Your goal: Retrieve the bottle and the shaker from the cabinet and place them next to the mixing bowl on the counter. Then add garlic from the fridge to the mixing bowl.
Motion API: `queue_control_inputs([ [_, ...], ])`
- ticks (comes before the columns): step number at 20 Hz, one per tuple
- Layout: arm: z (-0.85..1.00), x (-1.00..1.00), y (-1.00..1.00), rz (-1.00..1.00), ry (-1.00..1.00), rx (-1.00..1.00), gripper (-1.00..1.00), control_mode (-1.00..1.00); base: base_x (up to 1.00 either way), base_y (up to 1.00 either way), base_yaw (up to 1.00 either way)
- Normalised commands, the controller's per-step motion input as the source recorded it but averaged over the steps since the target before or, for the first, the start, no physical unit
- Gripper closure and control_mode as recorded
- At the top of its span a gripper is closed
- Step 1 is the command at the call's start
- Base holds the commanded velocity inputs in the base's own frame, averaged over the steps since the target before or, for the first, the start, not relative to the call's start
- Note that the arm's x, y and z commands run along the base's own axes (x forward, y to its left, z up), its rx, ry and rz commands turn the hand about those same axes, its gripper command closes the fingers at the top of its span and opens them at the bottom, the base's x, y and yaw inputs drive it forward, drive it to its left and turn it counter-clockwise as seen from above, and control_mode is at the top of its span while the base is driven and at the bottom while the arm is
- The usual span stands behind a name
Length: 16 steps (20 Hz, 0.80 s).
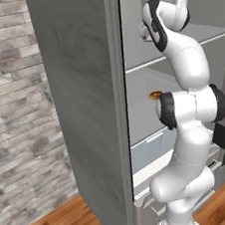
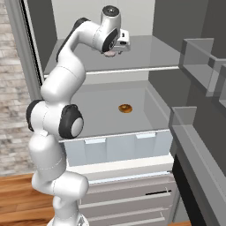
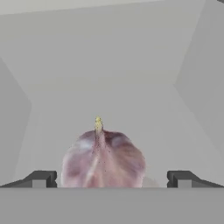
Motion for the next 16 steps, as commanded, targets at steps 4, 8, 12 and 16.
queue_control_inputs([
  [4,-0.01,0.03,0.11,0.00,-0.04,0.00,-1.00,-1.00,0.00,0.00,0.00],
  [8,0.00,0.09,0.07,0.00,-0.01,0.00,-1.00,-1.00,0.00,0.00,0.00],
  [12,-0.10,0.00,0.02,0.00,0.00,0.00,-1.00,-1.00,0.00,0.00,0.00],
  [16,-0.16,0.03,0.00,0.00,0.00,0.00,-1.00,-1.00,0.00,0.00,0.00],
])
